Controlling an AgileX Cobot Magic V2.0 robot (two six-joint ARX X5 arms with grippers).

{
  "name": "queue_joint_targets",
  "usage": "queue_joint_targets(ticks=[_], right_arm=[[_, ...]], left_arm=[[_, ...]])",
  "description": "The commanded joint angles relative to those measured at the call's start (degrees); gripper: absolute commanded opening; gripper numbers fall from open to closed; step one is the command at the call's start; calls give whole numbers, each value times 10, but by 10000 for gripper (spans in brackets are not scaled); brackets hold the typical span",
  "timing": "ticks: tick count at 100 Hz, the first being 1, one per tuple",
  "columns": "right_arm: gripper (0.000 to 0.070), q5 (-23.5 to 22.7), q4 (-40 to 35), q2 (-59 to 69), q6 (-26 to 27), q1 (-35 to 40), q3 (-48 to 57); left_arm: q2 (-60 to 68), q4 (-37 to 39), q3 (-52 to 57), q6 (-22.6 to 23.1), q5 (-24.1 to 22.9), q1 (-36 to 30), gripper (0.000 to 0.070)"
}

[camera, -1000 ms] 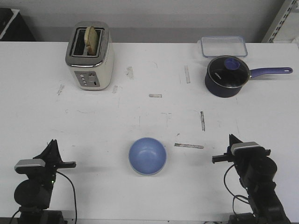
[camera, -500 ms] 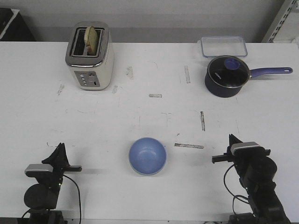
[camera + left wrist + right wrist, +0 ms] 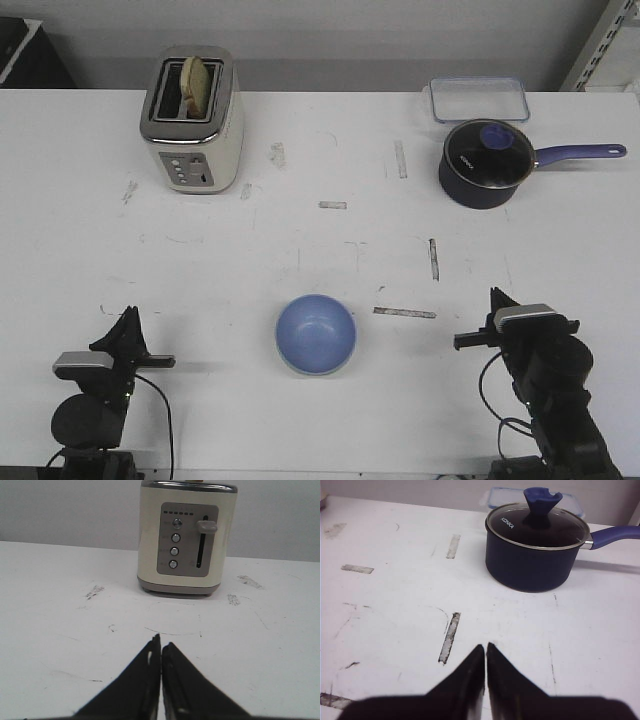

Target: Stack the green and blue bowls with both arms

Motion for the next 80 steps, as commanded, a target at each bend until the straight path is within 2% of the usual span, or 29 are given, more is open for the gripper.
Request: queue_joint_targets(ticks=[1, 15, 27, 37, 54, 80], right_arm=[[0, 0, 8, 1, 7, 1, 6], [0, 0, 8, -2, 6, 0, 6], [0, 3, 11, -21, -17, -8, 3], [0, 22, 14, -39, -19, -33, -17], [0, 29, 78, -90, -10, -77, -102], [0, 28, 154, -211, 36, -78, -245]], left_arm=[[-1, 7, -12, -1, 2, 0, 3], [-1, 7, -12, -1, 2, 0, 3], [-1, 7, -12, -1, 2, 0, 3], [-1, 8, -12, -1, 2, 0, 3], [-1, 8, -12, -1, 2, 0, 3], [-1, 7, -12, -1, 2, 0, 3]])
